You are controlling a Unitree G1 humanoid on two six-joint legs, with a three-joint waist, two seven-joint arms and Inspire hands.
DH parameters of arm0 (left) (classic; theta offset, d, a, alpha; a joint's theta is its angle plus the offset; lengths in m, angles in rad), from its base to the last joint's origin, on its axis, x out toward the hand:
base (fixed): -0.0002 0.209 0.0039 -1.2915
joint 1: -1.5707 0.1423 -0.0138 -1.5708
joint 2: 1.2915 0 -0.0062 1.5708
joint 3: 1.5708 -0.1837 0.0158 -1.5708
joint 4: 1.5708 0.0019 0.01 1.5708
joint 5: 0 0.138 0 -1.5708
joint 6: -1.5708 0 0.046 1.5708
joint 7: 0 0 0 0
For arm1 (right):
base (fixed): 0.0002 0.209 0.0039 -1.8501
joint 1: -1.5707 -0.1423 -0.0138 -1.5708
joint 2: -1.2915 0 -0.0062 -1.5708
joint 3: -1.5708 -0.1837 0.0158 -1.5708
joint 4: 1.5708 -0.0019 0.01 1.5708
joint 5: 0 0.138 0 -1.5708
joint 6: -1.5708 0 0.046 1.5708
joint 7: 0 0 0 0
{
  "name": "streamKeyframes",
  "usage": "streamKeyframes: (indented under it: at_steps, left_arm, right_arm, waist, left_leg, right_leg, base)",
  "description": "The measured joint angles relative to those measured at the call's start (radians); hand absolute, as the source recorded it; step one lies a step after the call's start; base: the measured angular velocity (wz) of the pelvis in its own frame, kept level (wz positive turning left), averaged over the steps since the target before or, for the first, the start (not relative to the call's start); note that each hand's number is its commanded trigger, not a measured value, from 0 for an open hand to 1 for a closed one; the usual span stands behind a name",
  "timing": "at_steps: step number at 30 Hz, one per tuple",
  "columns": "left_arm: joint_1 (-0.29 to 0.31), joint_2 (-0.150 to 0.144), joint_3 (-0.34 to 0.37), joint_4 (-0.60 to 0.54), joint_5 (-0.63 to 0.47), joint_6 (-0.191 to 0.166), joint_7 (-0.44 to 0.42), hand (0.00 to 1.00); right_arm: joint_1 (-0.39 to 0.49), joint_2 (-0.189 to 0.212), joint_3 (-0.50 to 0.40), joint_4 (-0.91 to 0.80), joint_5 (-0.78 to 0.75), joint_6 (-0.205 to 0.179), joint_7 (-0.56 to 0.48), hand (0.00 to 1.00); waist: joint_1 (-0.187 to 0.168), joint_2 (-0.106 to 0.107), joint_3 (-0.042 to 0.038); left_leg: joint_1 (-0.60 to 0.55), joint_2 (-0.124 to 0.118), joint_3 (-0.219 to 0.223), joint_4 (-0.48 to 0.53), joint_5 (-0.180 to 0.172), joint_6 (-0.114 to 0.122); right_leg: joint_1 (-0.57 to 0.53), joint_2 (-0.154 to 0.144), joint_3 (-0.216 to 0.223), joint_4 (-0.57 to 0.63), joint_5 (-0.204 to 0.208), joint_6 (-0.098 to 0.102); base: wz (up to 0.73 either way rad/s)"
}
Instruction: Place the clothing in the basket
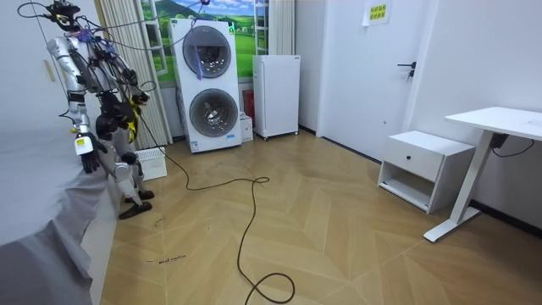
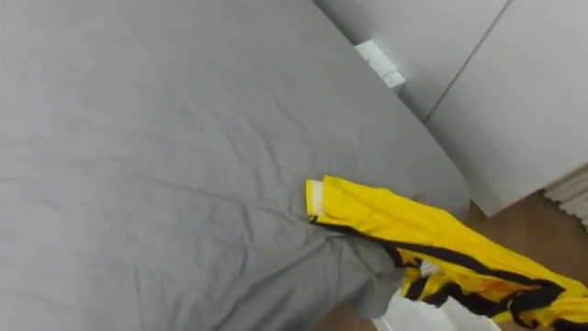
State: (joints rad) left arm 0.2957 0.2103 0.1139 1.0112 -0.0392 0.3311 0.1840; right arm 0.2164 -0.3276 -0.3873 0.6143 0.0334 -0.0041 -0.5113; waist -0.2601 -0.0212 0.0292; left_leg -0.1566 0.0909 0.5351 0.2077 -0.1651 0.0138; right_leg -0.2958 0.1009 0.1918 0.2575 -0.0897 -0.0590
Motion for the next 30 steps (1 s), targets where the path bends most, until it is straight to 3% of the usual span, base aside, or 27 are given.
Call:
streamKeyframes:
  at_steps: [3,6,13,17,25,30]
  left_arm:
    - [0.000,0.000,-0.011,0.001,0.000,0.014,0.000,0.00]
    - [0.000,0.000,-0.041,0.002,0.000,0.025,0.000,0.00]
    - [-0.032,0.000,-0.101,0.060,0.000,0.032,0.001,0.00]
    - [-0.085,0.002,-0.144,0.123,-0.001,0.033,0.002,0.00]
    - [-0.112,0.005,-0.174,0.152,-0.001,0.033,0.021,0.00]
    - [-0.139,0.005,-0.196,0.168,-0.014,0.032,0.040,0.00]
  right_arm:
    - [-0.001,0.000,-0.003,0.034,-0.001,-0.004,-0.013,1.00]
    - [-0.002,-0.001,-0.005,0.064,0.001,-0.005,-0.036,1.00]
    - [-0.026,-0.001,-0.005,0.093,0.005,-0.012,-0.093,1.00]
    - [-0.068,-0.005,0.000,0.141,0.005,-0.031,-0.113,1.00]
    - [-0.119,-0.006,0.015,0.205,0.002,-0.034,-0.128,1.00]
    - [-0.140,-0.034,0.016,0.206,0.001,-0.053,-0.155,1.00]
  waist:
    - [-0.021,0.004,0.0014]
    - [-0.041,0.017,0.0070]
    - [-0.051,0.031,0.0136]
    - [-0.066,0.050,0.0209]
    - [-0.064,0.060,0.0182]
    - [-0.060,0.084,0.0164]
  left_leg:
    - [-0.019,0.001,0.031,0.006,0.000,0.000]
    - [-0.038,0.004,0.045,0.008,-0.001,0.001]
    - [-0.081,0.002,0.123,0.015,-0.008,0.012]
    - [-0.116,0.003,0.140,0.028,-0.012,0.019]
    - [-0.135,-0.005,0.146,0.030,-0.012,0.023]
    - [-0.155,-0.012,0.147,0.030,-0.010,0.028]
  right_leg:
    - [-0.033,0.014,0.049,0.022,0.001,0.001]
    - [-0.057,0.016,0.062,0.023,0.008,0.006]
    - [-0.141,0.039,0.140,0.056,0.020,0.024]
    - [-0.180,0.039,0.153,0.065,0.029,0.033]
    - [-0.211,0.040,0.166,0.089,0.030,0.034]
    - [-0.240,0.037,0.166,0.109,0.026,0.033]
  base:
    - [-0.15]
    - [-0.18]
    - [-0.31]
    - [-0.14]
    - [-0.03]
    - [0.00]
